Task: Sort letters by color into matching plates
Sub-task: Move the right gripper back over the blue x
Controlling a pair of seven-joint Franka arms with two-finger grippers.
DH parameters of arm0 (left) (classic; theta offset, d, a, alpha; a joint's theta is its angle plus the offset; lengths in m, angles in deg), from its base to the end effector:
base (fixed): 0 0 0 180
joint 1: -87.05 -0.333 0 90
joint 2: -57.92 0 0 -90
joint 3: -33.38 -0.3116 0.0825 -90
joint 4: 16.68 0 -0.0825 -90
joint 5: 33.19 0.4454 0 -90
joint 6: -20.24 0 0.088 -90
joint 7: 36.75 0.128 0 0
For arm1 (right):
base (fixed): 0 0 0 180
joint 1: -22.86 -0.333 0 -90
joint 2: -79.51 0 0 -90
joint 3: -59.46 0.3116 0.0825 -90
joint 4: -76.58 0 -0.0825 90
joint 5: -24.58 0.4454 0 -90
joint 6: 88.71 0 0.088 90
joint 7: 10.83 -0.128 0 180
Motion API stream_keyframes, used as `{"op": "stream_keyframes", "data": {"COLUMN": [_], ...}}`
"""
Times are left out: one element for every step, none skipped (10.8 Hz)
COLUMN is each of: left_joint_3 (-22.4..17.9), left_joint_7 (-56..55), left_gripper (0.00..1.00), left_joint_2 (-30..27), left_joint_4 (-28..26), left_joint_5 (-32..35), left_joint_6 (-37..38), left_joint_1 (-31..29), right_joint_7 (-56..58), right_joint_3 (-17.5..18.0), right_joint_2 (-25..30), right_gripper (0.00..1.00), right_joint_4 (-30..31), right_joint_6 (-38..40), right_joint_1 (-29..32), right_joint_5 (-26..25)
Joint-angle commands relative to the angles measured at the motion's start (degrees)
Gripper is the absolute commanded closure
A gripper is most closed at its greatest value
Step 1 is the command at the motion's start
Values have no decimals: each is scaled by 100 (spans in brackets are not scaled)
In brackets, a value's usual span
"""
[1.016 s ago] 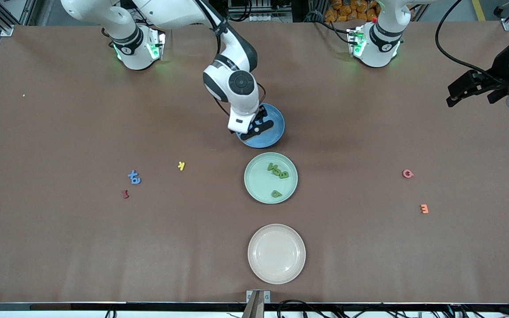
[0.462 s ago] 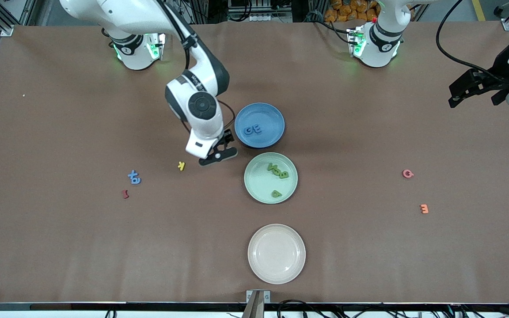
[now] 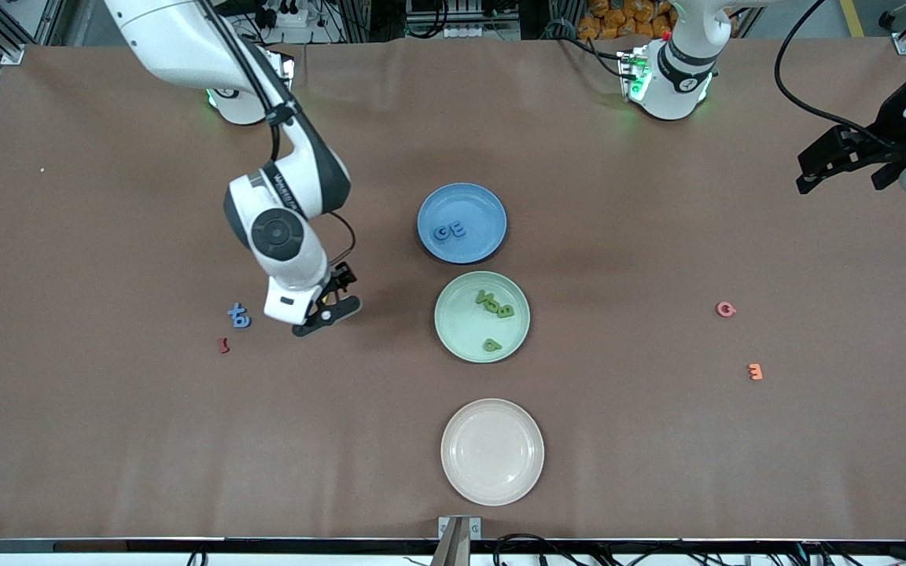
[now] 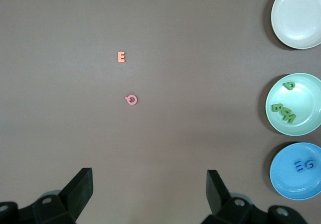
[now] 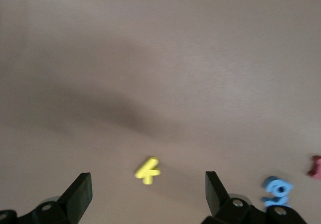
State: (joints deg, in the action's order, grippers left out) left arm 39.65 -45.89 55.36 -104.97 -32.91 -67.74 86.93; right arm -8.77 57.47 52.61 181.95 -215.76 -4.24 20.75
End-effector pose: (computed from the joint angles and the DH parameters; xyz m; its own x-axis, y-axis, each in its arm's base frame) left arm 0.5960 -0.0650 0.6388 0.9978 0.0523 0.0400 0.0525 -0.9986 -0.0034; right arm 0.6131 0.2842 0.1999 0.8654 0.4921 -0.0946 0.4984 -0.8647 0.0617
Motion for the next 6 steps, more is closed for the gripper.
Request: {"op": "stream_keyframes", "data": {"left_joint_3": [23,14,-12,5,5,-4], "left_joint_7": [8,8,8,8,8,8], "left_gripper": [0,0,0,0,0,0], "left_joint_2": [-51,-112,-130,-130,-130,-130], "left_joint_4": [-206,-372,-452,-461,-496,-470], "left_joint_5": [-125,-125,-125,-125,-125,-125], "left_joint_6": [-183,-332,-403,-430,-430,-430], "left_joint_1": [-41,-58,-137,-198,-208,-216], "right_joint_7": [951,1302,1584,1848,2138,2384], "right_joint_3": [119,145,146,207,294,347], "right_joint_2": [150,228,316,352,370,396], "right_gripper": [0,0,0,0,0,0], "right_joint_4": [140,402,709,887,993,1142], "right_joint_6": [-178,-554,-932,-1075,-1093,-1215], "right_joint_1": [651,941,1187,1416,1671,1882], "right_joint_5": [-135,-135,-135,-135,-135,-135]}}
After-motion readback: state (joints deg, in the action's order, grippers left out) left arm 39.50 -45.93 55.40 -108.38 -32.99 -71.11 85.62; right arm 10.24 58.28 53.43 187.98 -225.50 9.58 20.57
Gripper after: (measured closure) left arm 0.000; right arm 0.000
